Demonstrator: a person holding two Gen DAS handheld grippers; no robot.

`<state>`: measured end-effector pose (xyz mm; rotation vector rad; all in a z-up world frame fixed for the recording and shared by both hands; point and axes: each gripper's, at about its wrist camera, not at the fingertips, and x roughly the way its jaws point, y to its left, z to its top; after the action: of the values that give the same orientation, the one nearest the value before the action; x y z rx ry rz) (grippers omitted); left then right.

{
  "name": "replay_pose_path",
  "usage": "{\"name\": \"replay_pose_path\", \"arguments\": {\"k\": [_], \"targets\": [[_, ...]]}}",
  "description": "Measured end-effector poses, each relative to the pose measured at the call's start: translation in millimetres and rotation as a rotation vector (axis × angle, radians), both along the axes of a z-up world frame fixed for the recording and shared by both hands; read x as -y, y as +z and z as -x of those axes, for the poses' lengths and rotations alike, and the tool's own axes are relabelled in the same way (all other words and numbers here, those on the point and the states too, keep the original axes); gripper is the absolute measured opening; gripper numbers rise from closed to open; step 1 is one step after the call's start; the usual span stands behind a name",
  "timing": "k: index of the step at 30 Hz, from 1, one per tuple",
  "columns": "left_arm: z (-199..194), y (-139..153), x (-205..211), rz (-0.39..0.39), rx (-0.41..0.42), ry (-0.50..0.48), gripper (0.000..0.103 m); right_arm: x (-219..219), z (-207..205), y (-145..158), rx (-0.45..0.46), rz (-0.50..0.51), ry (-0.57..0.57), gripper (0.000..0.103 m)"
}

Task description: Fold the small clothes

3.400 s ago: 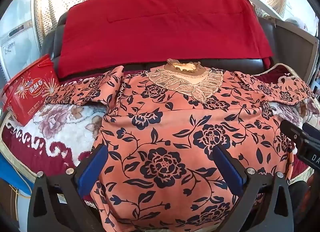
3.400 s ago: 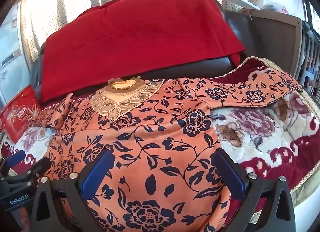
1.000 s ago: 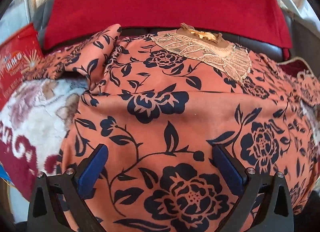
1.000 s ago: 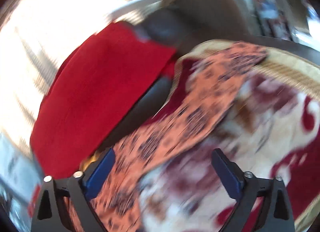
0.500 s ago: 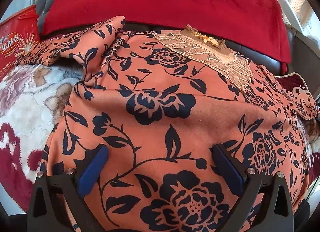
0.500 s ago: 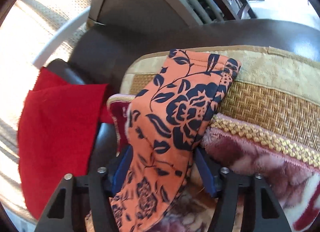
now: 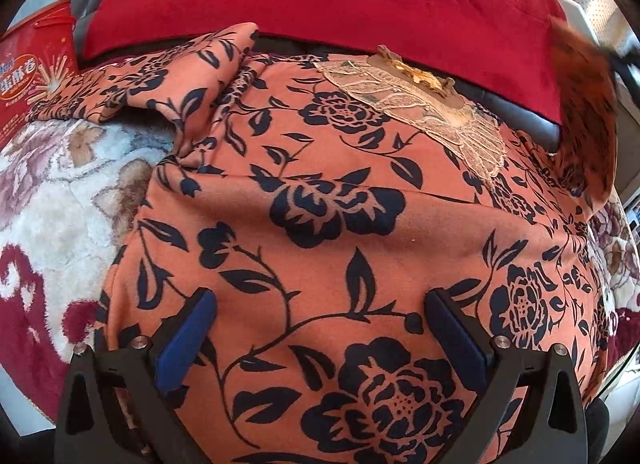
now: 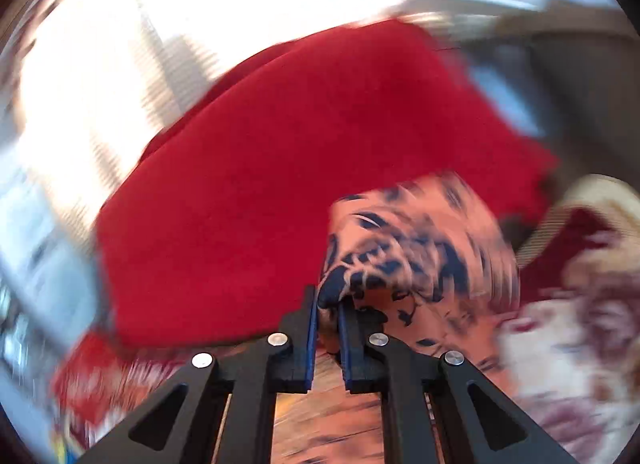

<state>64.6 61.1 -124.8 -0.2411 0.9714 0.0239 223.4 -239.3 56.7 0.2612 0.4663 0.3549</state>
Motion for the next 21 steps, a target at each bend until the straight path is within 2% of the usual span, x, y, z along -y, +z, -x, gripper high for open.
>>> {"name": "replay_pose_path", "arguments": {"k": [1, 3, 4, 5, 6, 7, 8, 9, 11, 14, 16, 19, 21], "targets": [[1.3, 0.5, -2.4, -0.004, 0.0, 0.008, 0.103, -27.9, 3.9, -9.3, -0.016, 0.031, 0.06, 0.01], [3.5, 1.2, -8.3, -0.009, -0.001, 0.031, 0.103, -97.5, 7.2, -48.2, -0.104, 0.143, 0.182, 0.013], [3.4, 1.2, -11.5, -0.008, -0.005, 0.043, 0.103, -120.9, 5.5, -71.2, -0.155, 0.203, 0.204, 0.024], [3.8, 1.0, -15.0, -0.006, -0.01, 0.055, 0.103, -149.3, 1.6, -112.0, -0.242, 0.293, 0.226, 0.034], [4.1, 1.0, -18.5, -0.002, -0.015, 0.068, 0.103, -160.1, -4.5, -138.8, -0.299, 0.349, 0.228, 0.074], [4.7, 1.5, -23.1, 0.007, -0.019, 0.083, 0.103, -163.6, -10.9, -161.5, -0.344, 0.388, 0.223, 0.087], [5.9, 2.4, -27.5, 0.016, -0.018, 0.093, 0.103, -164.7, 0.5, -172.6, -0.309, 0.413, 0.209, 0.087], [7.4, 3.5, -30.9, 0.023, -0.013, 0.098, 0.103, -162.3, 15.8, -169.3, -0.24, 0.423, 0.212, 0.087], [10.1, 6.2, -36.7, 0.029, 0.003, 0.11, 0.103, -142.9, 36.1, -156.4, -0.21, 0.337, 0.243, 0.086], [10.0, 11.4, -38.9, 0.045, 0.03, 0.113, 0.103, -105.5, 61.9, -137.5, -0.153, 0.281, 0.167, 0.086], [13.1, 16.4, -35.9, 0.058, 0.065, 0.104, 0.103, -78.4, 52.5, -133.2, -0.154, 0.238, 0.118, 0.087], [15.2, 25.8, -27.0, 0.056, 0.11, 0.056, 0.103, -28.3, 52.1, -144.7, -0.214, 0.131, 0.047, 0.087], [12.6, 31.1, -25.3, 0.099, 0.112, 0.02, 0.103, 1.0, 57.1, -160.6, -0.251, 0.061, 0.019, 0.086]]}}
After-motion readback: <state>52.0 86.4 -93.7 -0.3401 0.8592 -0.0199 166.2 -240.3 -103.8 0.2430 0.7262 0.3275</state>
